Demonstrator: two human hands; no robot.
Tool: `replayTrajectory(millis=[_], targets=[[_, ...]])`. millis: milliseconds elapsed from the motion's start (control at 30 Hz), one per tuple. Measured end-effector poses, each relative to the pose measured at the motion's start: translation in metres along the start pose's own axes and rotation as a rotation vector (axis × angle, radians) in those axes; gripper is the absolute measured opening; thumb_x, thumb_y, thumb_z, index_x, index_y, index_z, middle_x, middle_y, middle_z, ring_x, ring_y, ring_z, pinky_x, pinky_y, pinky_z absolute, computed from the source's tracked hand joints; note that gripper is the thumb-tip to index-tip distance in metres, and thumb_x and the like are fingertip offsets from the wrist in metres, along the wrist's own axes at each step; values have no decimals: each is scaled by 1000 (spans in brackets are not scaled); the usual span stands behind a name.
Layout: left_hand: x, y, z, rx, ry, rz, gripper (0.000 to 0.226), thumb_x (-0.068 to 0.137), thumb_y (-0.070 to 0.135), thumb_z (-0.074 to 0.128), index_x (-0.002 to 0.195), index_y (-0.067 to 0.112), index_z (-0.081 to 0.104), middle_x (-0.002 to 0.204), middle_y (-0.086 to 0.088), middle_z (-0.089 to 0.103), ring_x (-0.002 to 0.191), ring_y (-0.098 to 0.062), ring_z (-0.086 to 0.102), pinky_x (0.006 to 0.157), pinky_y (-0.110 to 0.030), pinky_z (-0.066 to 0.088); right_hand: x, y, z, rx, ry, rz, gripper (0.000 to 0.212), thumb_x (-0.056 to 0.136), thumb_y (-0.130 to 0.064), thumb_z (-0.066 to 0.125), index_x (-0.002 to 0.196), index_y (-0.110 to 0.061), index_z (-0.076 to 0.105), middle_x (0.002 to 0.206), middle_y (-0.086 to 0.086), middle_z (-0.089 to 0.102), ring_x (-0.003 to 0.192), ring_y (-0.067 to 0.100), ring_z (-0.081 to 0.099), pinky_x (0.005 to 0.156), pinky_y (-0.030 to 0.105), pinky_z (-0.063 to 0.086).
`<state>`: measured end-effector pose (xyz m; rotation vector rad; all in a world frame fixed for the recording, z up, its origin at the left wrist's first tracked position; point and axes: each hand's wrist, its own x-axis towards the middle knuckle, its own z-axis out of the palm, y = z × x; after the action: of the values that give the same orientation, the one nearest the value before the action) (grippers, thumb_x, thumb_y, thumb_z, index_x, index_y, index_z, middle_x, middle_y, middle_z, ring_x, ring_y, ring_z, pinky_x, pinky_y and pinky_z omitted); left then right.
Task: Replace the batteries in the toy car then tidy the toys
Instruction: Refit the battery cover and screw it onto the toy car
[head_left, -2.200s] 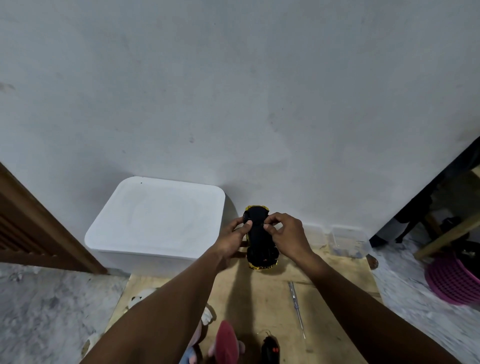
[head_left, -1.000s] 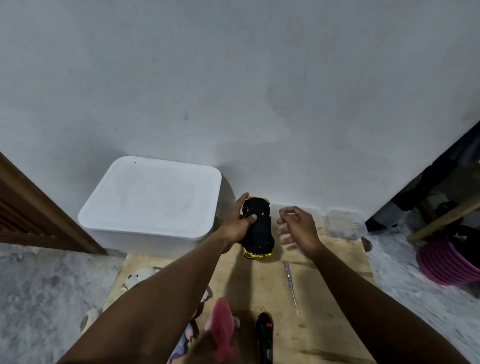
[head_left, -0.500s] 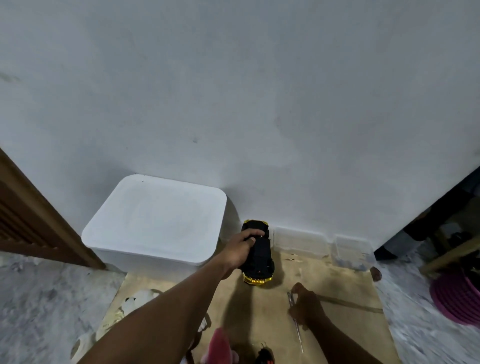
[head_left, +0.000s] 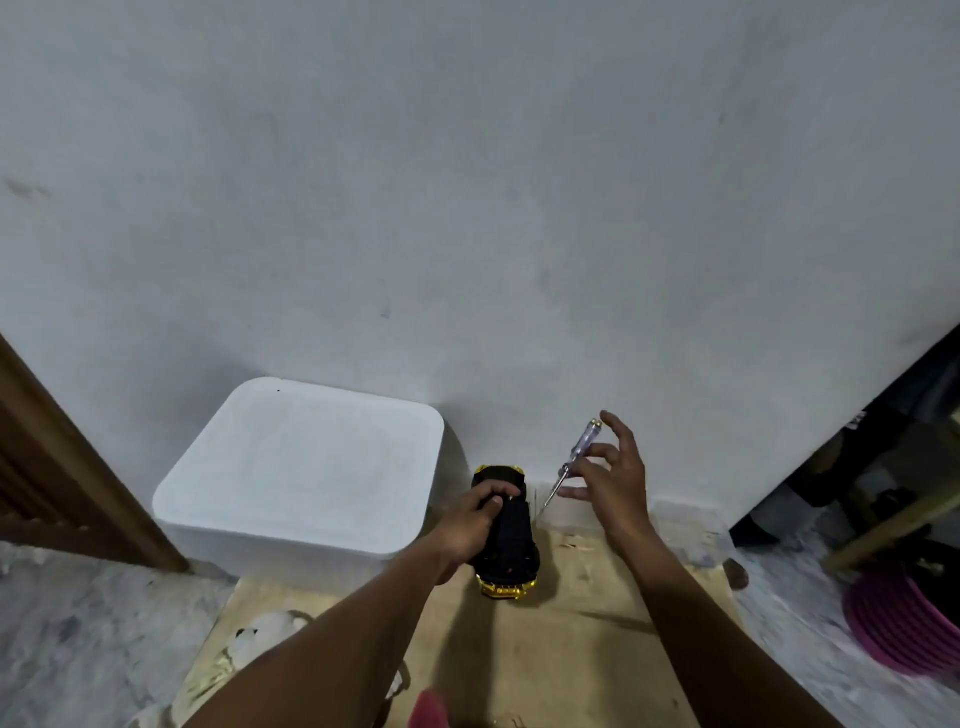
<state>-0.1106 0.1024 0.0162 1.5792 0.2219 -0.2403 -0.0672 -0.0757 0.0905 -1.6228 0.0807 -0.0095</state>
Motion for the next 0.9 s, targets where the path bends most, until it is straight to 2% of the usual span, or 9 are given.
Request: replayTrajectory(millis=[100, 167, 300, 400, 567, 733, 900], targets=[[-1, 4, 2, 17, -11, 8, 35, 104, 18, 43, 92, 37, 69, 101, -2, 64, 86, -16, 62, 65, -22, 51, -2, -21, 14, 16, -43, -83, 74, 82, 14, 62, 134, -37, 50, 101, 16, 61, 85, 32, 70, 65, 50, 62], [-1, 6, 2, 18, -14, 27, 35, 103, 20, 46, 89, 41, 71, 102, -2, 65, 88, -16, 62, 69, -24, 51, -4, -26, 21, 4, -72, -133, 76, 83, 14, 62, 136, -38, 49, 102, 15, 61, 85, 33, 70, 65, 48, 62], [-2, 11, 0, 13, 16, 89, 22, 100, 14, 53, 92, 28, 66, 95, 4, 64, 85, -9, 58, 68, -13, 48, -9, -27, 30, -43, -88, -218, 75, 84, 12, 62, 137, -39, 48, 101, 14, 61, 85, 34, 69, 65, 47, 62], [-1, 13, -1, 28, 10, 129, 20, 99, 9, 53, 92, 24, 65, 96, 6, 64, 91, -11, 57, 71, -8, 46, -12, -24, 34, -62, -104, -258, 73, 85, 11, 61, 137, -38, 48, 101, 12, 61, 83, 35, 68, 66, 45, 63], [-3, 14, -3, 6, 4, 120, 17, 100, 11, 53, 93, 22, 65, 96, 4, 64, 84, -6, 57, 67, -7, 46, -15, -21, 35, -95, -98, -306, 73, 85, 11, 63, 137, -40, 49, 100, 9, 59, 79, 27, 66, 66, 44, 63], [-5, 16, -1, -26, 9, 110, 20, 99, 13, 55, 90, 27, 66, 101, 3, 66, 91, -10, 58, 73, -13, 48, -16, -19, 34, -131, -98, -341, 74, 85, 11, 62, 138, -38, 48, 100, 8, 57, 80, 25, 66, 66, 41, 63], [-7, 15, 0, -62, 18, 87, 14, 99, 13, 55, 95, 20, 66, 93, 7, 66, 83, -7, 59, 65, -12, 48, -23, -19, 33, -182, -149, -381, 72, 85, 12, 58, 134, -40, 48, 104, 5, 58, 83, 24, 67, 69, 45, 62]])
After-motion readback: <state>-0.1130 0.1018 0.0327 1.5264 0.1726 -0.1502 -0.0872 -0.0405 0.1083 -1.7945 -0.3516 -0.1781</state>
